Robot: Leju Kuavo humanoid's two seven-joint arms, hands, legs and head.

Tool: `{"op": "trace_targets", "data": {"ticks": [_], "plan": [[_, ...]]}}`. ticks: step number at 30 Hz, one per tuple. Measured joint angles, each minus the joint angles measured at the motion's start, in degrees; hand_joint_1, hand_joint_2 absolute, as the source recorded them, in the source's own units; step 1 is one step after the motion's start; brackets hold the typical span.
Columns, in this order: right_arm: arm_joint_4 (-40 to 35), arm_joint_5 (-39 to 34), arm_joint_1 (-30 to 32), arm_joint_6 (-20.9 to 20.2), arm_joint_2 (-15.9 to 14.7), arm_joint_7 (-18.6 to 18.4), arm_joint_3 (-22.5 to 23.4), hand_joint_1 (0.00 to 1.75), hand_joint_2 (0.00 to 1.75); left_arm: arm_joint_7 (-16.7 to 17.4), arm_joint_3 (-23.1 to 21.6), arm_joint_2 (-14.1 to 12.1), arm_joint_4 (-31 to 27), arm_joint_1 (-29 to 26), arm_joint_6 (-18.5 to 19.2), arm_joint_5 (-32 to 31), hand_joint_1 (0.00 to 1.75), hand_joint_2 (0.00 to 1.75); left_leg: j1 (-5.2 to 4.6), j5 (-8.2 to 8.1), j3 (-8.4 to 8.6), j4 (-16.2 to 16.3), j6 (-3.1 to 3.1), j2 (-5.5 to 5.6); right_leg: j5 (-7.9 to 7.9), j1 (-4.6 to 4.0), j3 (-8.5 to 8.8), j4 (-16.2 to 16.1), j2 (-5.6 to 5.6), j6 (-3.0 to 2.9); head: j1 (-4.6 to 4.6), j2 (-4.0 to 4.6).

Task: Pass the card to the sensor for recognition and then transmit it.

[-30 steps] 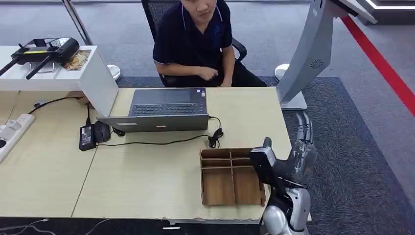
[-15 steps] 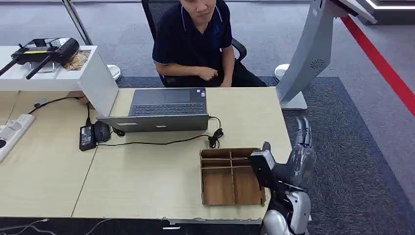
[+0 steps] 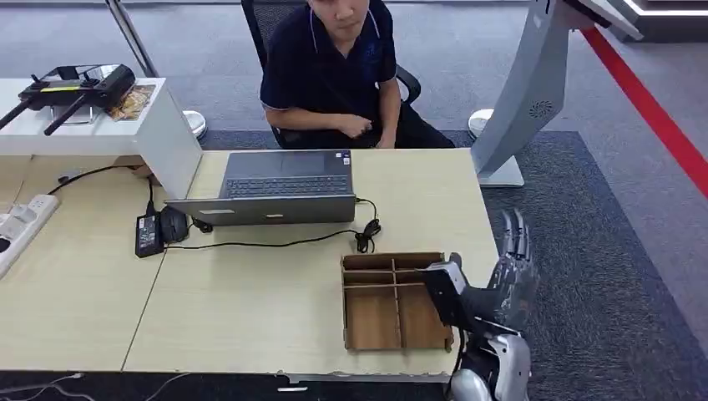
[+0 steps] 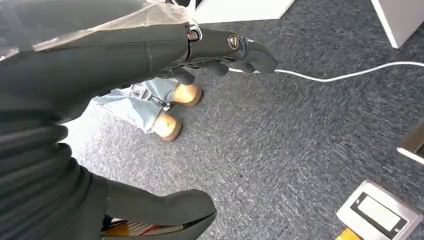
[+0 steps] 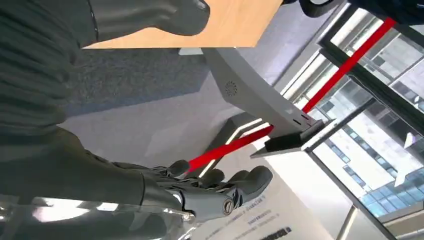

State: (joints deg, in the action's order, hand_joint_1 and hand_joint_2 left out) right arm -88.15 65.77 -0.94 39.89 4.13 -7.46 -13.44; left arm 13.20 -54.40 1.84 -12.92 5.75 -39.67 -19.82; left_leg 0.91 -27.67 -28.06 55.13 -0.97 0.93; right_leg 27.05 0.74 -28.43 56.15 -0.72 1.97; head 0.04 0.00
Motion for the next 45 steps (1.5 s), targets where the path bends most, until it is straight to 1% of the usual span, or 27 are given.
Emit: {"op": "trace_targets", "data": {"ticks": [2,3,6,7,8,10,14,19,20,21,23,24,34,35,36,41,45], "plan": [[0.0,0.41,0.34,0.0,-0.92,-1.66,-0.87,0.24,1.75,0.0,0.02,-0.02,0.0,-0.03,-0.02,0.07,0.0,1.75,0.0,0.0,0.0,0.0,0.0,0.0,0.0,0.0,0.0,0.0,0.0,0.0,0.02,0.0],[0.0,0.59,0.49,0.0,-1.38,-2.38,-1.31,0.24,1.75,0.0,0.02,-0.02,0.0,-0.02,-0.04,0.2,0.0,1.75,0.0,0.0,0.0,0.0,0.0,0.0,0.0,0.0,0.0,0.0,0.0,0.0,0.02,0.0],[-0.22,2.21,0.96,0.0,-2.89,-6.69,-3.11,0.24,1.75,0.24,0.02,-0.13,0.0,-0.09,-0.24,1.38,0.0,1.75,0.0,0.0,0.0,0.0,0.0,0.0,0.0,0.0,0.01,0.0,0.0,0.0,0.0,0.0],[-0.44,2.34,1.17,0.0,-3.41,-7.43,-3.87,0.26,1.75,0.46,0.02,-0.22,0.0,-0.15,-0.26,1.64,0.0,1.75,0.0,0.0,0.0,0.0,0.0,0.0,0.0,0.0,0.0,0.0,0.0,0.0,0.0,0.0],[-0.44,2.01,1.23,0.0,-3.93,-7.58,-4.43,0.24,1.75,0.59,0.02,-0.28,0.0,-0.15,-0.28,1.84,0.0,1.75,0.0,0.0,0.0,0.0,0.0,0.0,0.0,0.0,-0.01,0.0,0.0,0.0,0.04,0.0],[-0.44,1.2,1.27,0.0,-4.68,-7.69,-5.2,0.24,1.75,0.61,0.02,-0.33,0.0,-0.07,-0.35,1.86,0.0,1.75,0.0,0.0,0.0,0.0,0.0,0.01,0.0,0.0,0.0,0.0,0.01,0.0,0.02,0.0],[-0.37,0.61,1.38,0.0,-6.12,-7.69,-7.08,0.31,1.75,0.59,0.02,-0.35,0.0,-0.06,-0.39,1.95,0.0,1.75,0.0,0.0,0.0,0.0,0.0,-0.01,0.0,0.0,0.0,0.0,0.0,0.0,0.02,0.0],[-0.11,-0.09,1.36,0.0,-6.99,-7.71,-9.05,0.3,1.75,0.61,0.02,-0.39,0.0,-0.05,-0.42,1.95,0.0,1.75,0.0,0.0,0.0,0.0,0.0,0.0,0.0,0.0,0.01,0.0,0.0,0.0,0.02,0.0],[-0.09,-0.24,1.35,0.0,-7.1,-7.73,-9.38,0.33,1.75,0.59,0.02,-0.39,0.0,-0.05,-0.42,1.92,0.0,1.75,0.0,0.0,0.0,0.0,0.0,0.0,0.0,0.0,0.01,0.0,0.0,0.0,0.0,0.0],[0.0,-0.55,1.32,0.0,-7.3,-7.8,-9.84,0.33,1.75,0.61,0.02,-0.42,0.0,-0.05,-0.42,1.9,0.0,1.75,0.0,0.0,0.0,0.0,0.0,0.0,0.0,0.0,0.01,0.0,0.0,0.0,0.02,0.0],[0.22,-1.01,1.3,0.0,-7.5,-7.95,-10.75,0.33,1.75,0.61,0.02,-0.42,0.0,-0.05,-0.42,1.81,0.0,1.75,0.0,0.0,-0.01,0.0,0.0,0.0,0.0,0.0,0.01,0.0,0.0,0.0,0.0,0.0],[0.35,-1.09,1.26,0.0,-7.58,-7.95,-11.19,0.37,1.75,0.59,0.02,-0.42,0.0,-0.05,-0.42,1.77,0.0,1.75,0.0,0.0,-0.01,0.0,0.0,0.0,0.0,0.0,0.01,0.0,0.0,0.0,0.04,0.0],[2.01,-2.71,0.24,0.0,-7.98,-7.87,-15.06,0.35,1.75,0.59,0.02,-0.46,0.0,-0.03,-0.42,1.57,0.0,1.75,0.0,0.0,0.0,0.0,0.0,0.0,0.0,0.0,0.01,0.0,0.0,0.0,0.02,0.0],[2.19,-2.89,0.13,0.0,-8.04,-7.78,-15.37,0.33,1.75,0.59,0.02,-0.46,0.0,-0.03,-0.42,1.57,0.0,1.75,0.0,0.0,-0.01,0.0,0.0,0.0,0.0,0.0,0.01,0.0,0.0,0.0,0.02,0.0],[2.36,-3.06,0.04,0.0,-8.04,-7.58,-15.63,0.37,1.75,0.59,0.02,-0.46,0.0,-0.02,-0.42,1.57,0.0,1.75,0.0,0.0,-0.01,0.0,0.0,0.0,0.0,0.0,0.01,0.0,0.0,0.0,0.02,0.0],[3.76,-4.05,-1.06,0.0,-8.04,-6.88,-17.46,0.38,1.75,0.48,0.02,-0.46,0.0,-0.01,-0.42,1.4,0.0,1.75,0.0,0.0,-0.01,0.0,0.0,0.01,0.0,0.0,0.01,0.0,0.01,0.0,0.02,0.0],[4.87,-4.39,-1.64,0.0,-7.85,-5.99,-18.27,0.37,1.75,0.48,0.02,-0.46,0.0,-0.01,-0.42,1.38,0.0,1.75,0.0,0.0,-0.01,0.0,0.0,0.01,0.0,0.0,0.01,0.0,0.0,0.0,0.0,0.0]]}}
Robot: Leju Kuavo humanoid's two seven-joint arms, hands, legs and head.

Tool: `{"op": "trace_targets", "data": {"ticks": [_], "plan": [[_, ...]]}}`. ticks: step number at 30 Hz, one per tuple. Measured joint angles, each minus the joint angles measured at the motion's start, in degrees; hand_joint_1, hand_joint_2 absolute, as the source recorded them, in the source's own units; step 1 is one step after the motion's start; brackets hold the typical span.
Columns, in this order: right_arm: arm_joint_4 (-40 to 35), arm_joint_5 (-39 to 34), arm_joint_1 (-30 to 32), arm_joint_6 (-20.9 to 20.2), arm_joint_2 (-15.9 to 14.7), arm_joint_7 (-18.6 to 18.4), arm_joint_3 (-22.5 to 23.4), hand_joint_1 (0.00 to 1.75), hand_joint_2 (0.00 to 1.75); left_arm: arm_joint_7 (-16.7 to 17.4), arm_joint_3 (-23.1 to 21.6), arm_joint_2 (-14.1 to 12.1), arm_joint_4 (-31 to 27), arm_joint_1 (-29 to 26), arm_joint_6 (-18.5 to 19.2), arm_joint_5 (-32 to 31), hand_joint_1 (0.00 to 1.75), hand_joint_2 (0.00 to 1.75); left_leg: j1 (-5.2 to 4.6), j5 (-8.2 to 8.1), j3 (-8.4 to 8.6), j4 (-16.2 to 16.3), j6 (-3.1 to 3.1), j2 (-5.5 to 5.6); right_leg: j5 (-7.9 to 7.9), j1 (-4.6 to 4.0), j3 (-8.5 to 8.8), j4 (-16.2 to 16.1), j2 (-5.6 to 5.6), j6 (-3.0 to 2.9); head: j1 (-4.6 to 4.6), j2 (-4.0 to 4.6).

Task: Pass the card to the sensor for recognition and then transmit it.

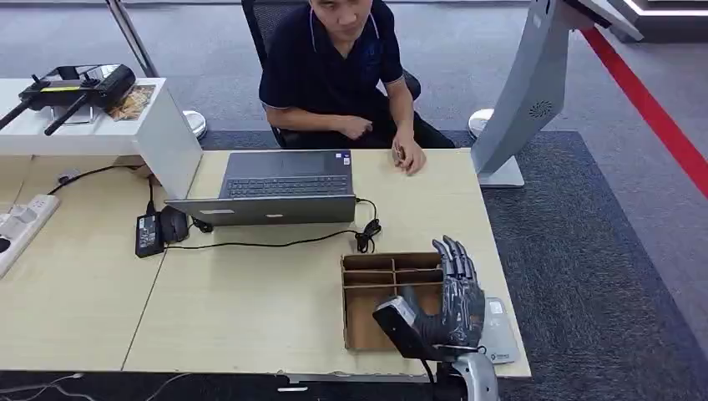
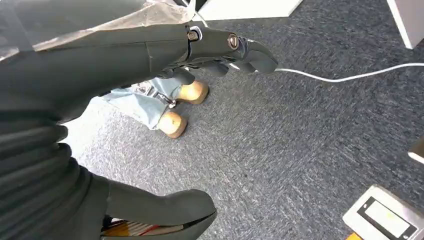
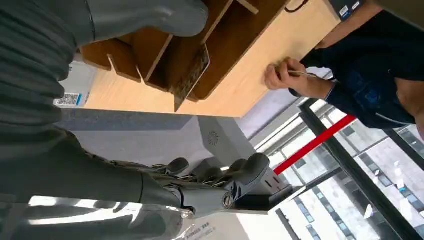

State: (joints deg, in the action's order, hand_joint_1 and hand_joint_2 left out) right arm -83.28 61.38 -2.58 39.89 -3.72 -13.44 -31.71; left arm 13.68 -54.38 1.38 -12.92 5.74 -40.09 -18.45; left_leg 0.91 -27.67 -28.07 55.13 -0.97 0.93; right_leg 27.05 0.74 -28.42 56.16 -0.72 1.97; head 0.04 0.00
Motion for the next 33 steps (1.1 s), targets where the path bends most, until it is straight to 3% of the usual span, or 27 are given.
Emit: {"op": "trace_targets", "data": {"ticks": [11,33], "plan": [[2.6,-0.05,-0.67,0.0,0.94,2.23,0.15,0.37,1.75,-0.35,0.0,0.0,0.0,-0.01,0.0,0.02,0.0,1.75,0.0,0.0,0.01,0.0,0.0,-0.01,0.0,0.0,0.0,0.0,0.0,0.0,0.02,0.0],[4.94,2.91,-0.55,0.04,0.98,1.2,3.02,0.31,1.75,-0.46,0.0,-0.02,0.0,-0.03,0.0,0.02,0.0,1.75,0.0,0.0,0.01,0.0,0.0,-0.02,0.0,0.0,-0.02,-0.01,-0.01,0.0,0.02,0.0]]}}
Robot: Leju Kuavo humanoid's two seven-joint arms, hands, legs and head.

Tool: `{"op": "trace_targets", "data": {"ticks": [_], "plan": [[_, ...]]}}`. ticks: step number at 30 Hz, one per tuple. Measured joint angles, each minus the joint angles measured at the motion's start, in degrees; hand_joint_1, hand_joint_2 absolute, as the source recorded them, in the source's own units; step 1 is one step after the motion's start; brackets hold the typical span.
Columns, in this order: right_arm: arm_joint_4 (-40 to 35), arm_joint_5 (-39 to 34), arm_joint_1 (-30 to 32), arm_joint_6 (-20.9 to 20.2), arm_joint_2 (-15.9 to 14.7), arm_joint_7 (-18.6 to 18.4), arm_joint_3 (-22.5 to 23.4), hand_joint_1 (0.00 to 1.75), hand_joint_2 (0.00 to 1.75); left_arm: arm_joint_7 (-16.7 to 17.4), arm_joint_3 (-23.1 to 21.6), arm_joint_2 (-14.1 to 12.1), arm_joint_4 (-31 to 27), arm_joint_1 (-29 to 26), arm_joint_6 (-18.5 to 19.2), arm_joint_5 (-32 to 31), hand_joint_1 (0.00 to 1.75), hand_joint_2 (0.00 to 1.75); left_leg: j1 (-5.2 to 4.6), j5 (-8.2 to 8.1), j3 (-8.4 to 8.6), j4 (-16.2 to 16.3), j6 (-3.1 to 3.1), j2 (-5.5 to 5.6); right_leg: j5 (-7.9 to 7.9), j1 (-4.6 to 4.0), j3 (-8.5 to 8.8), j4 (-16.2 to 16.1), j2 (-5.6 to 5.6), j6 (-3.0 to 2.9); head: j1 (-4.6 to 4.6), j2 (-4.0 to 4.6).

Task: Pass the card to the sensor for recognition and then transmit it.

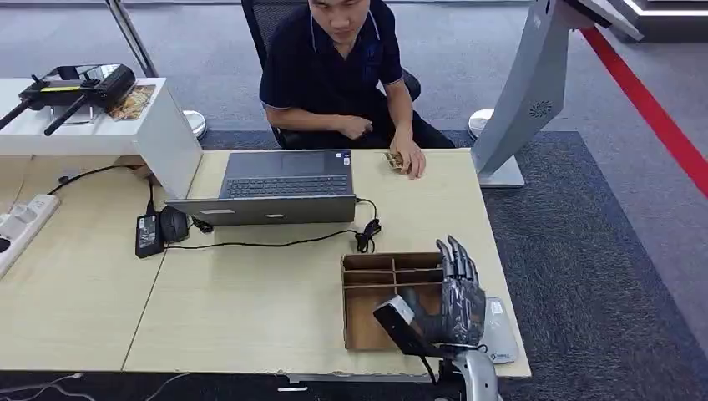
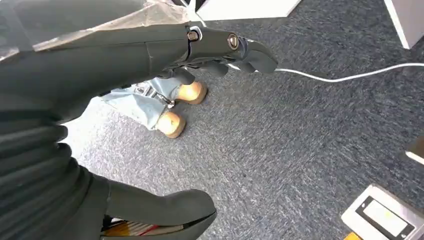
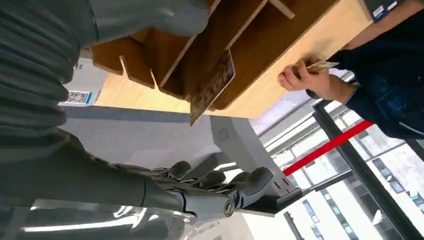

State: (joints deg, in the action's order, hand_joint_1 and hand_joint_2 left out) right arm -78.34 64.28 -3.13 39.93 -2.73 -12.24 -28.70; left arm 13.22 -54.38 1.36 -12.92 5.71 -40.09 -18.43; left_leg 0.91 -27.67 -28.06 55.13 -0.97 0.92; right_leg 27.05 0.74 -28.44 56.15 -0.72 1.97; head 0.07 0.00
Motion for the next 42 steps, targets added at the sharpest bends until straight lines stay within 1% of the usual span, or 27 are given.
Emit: {"op": "trace_targets", "data": {"ticks": [10,15,24,28,34,42], "plan": [[-0.28,2.27,0.57,0.02,0.02,-0.07,2.45,0.35,1.75,0.02,0.0,0.0,0.0,-0.01,0.02,-0.28,0.0,1.75,0.0,0.0,0.0,0.0,0.0,0.01,0.0,0.0,0.0,0.0,0.0,0.0,0.0,0.0],[-0.28,2.84,0.6,0.02,0.09,0.28,3.65,0.35,1.75,0.02,0.0,0.0,0.0,0.0,0.02,-0.35,0.0,1.75,0.0,0.0,0.0,0.0,0.0,0.0,0.0,0.0,0.0,0.0,0.0,0.0,0.0,0.0],[-0.28,3.23,0.61,0.02,0.57,0.87,5.11,0.3,1.75,0.09,0.0,0.0,0.0,-0.01,0.02,-0.5,0.0,1.75,0.0,0.0,0.0,0.0,0.0,0.01,0.0,0.0,0.0,0.0,0.0,0.0,0.0,0.0],[-0.28,3.61,0.6,0.02,0.81,1.07,5.77,0.31,1.75,0.09,0.0,0.0,0.0,0.0,0.02,-0.61,0.0,1.75,0.0,0.0,0.0,0.0,0.0,0.0,0.0,0.0,0.0,0.0,0.0,0.0,0.0,0.0],[-0.26,3.72,0.55,0.02,1.62,2.67,6.18,0.33,1.75,0.09,-0.02,0.0,0.0,0.01,0.02,-0.85,0.0,1.75,0.0,0.0,0.0,0.0,0.0,-0.01,0.0,0.0,0.0,0.0,0.0,0.0,0.0,0.0],[-0.22,3.37,0.41,0.02,2.97,3.87,6.18,0.31,1.75,0.07,-0.02,0.0,0.0,0.01,0.02,-0.87,0.0,1.75,0.0,0.0,-0.01,0.0,0.0,0.0,0.0,0.0,0.01,0.01,0.0,0.0,0.0,0.0]]}}
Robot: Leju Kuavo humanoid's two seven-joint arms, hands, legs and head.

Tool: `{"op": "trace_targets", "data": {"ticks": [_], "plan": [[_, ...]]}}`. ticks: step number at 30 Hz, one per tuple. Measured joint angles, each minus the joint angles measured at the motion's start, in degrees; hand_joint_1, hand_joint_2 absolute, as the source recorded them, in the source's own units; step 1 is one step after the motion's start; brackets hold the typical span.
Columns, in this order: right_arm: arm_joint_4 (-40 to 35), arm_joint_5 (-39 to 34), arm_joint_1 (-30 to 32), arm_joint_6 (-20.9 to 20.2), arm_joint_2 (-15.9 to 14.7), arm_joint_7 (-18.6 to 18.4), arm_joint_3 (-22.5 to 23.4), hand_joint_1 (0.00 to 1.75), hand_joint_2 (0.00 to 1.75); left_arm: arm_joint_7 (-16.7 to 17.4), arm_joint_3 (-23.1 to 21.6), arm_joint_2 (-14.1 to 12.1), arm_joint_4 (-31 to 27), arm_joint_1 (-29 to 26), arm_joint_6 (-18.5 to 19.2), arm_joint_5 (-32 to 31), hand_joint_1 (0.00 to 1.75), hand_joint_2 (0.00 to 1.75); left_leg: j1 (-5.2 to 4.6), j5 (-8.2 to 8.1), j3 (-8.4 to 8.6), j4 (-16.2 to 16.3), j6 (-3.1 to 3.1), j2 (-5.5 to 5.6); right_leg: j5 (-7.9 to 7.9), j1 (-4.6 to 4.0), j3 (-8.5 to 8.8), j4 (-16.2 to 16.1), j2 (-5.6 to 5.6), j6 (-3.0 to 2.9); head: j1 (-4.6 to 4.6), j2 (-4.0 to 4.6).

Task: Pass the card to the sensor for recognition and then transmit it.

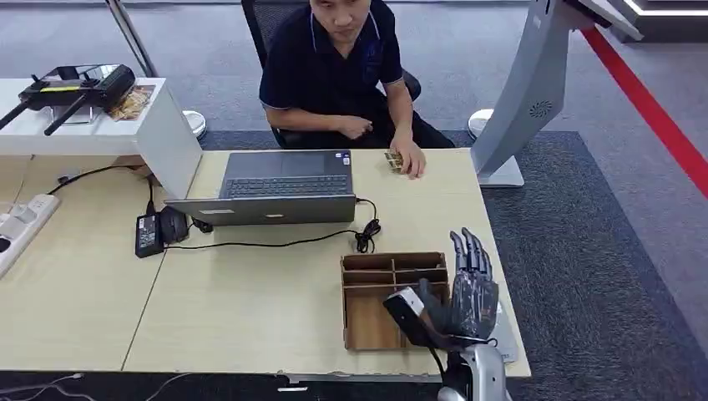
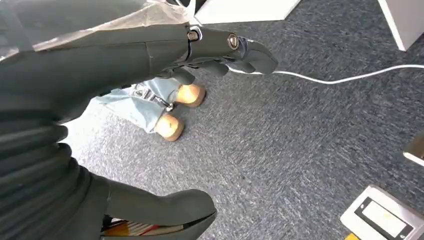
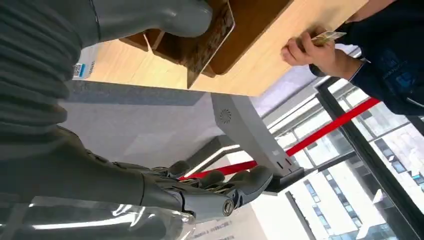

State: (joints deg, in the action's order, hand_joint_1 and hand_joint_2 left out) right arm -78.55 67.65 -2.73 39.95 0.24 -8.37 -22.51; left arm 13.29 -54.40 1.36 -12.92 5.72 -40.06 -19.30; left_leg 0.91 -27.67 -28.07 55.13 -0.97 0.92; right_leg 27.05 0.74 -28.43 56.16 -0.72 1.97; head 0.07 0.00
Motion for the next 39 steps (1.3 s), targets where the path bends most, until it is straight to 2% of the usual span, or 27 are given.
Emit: {"op": "trace_targets", "data": {"ticks": [19,39], "plan": [[2.34,-0.7,-0.97,0.0,2.25,1.05,-0.04,0.31,1.75,-0.11,0.0,0.07,0.0,0.01,0.0,0.02,0.0,1.75,0.0,0.0,0.0,0.0,0.0,0.0,0.0,0.0,0.0,0.0,0.0,0.0,0.0,0.0],[5.0,0.37,-1.73,0.0,2.23,-0.07,-0.09,0.3,1.75,-0.13,0.0,0.11,0.0,0.01,0.0,0.02,0.0,1.75,0.0,0.0,0.0,0.0,0.0,0.0,0.0,0.0,-0.01,0.0,0.0,0.0,0.0,0.0]]}}
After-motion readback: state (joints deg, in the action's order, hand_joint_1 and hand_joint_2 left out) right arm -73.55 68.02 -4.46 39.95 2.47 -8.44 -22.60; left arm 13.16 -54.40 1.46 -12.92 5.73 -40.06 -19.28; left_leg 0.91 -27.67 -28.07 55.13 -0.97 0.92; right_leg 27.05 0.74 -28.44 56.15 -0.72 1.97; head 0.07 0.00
